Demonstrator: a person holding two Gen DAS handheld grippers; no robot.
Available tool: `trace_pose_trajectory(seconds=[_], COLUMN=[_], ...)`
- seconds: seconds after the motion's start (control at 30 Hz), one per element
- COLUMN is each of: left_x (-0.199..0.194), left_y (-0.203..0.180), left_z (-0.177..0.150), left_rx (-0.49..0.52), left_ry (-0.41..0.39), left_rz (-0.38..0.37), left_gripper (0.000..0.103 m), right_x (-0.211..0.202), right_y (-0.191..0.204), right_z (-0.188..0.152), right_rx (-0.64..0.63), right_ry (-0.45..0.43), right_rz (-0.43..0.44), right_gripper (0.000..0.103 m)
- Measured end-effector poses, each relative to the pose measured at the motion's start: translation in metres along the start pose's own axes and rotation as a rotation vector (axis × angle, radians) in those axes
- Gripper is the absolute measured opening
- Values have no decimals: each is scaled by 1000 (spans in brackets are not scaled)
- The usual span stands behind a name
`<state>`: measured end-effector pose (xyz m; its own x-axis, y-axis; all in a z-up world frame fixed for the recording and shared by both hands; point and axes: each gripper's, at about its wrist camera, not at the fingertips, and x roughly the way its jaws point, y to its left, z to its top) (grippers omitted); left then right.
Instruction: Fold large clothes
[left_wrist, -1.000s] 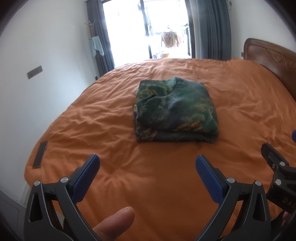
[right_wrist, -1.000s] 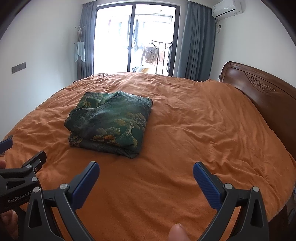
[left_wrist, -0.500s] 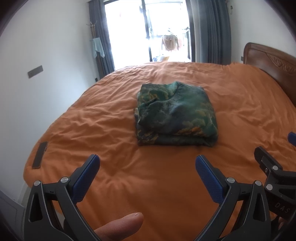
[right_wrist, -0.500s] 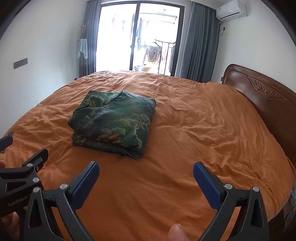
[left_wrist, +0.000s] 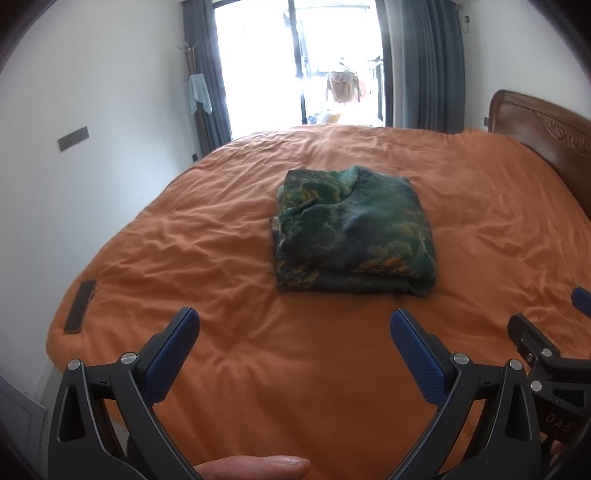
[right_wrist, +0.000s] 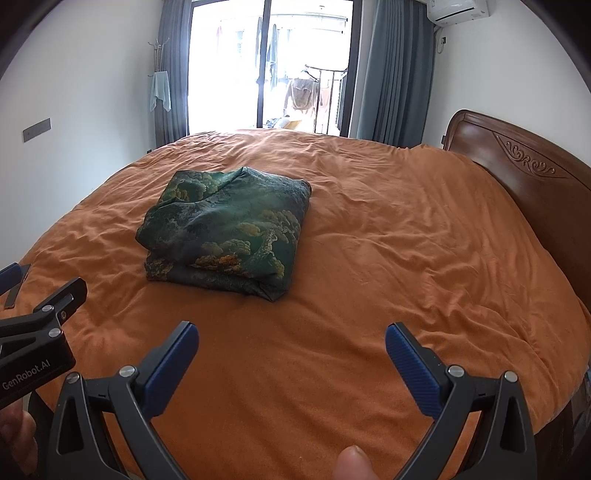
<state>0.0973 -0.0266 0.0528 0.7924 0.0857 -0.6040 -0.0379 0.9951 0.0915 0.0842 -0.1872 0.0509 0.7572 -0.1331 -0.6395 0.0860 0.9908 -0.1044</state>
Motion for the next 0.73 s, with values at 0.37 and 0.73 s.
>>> trace_pose_trajectory(seconds=[0.37,0.73], left_x=[6,4], left_y=[-13,-17], left_z=[-7,-8], left_rx=[6,13], left_ry=[22,11], left_rz=[-9,-32], left_gripper=[103,103], right_x=[2,4], right_y=[-2,-4], right_z=[-1,-2], right_rx=[-4,-4], right_ry=[3,5], right_rz=[-11,-12], right_gripper=[103,103])
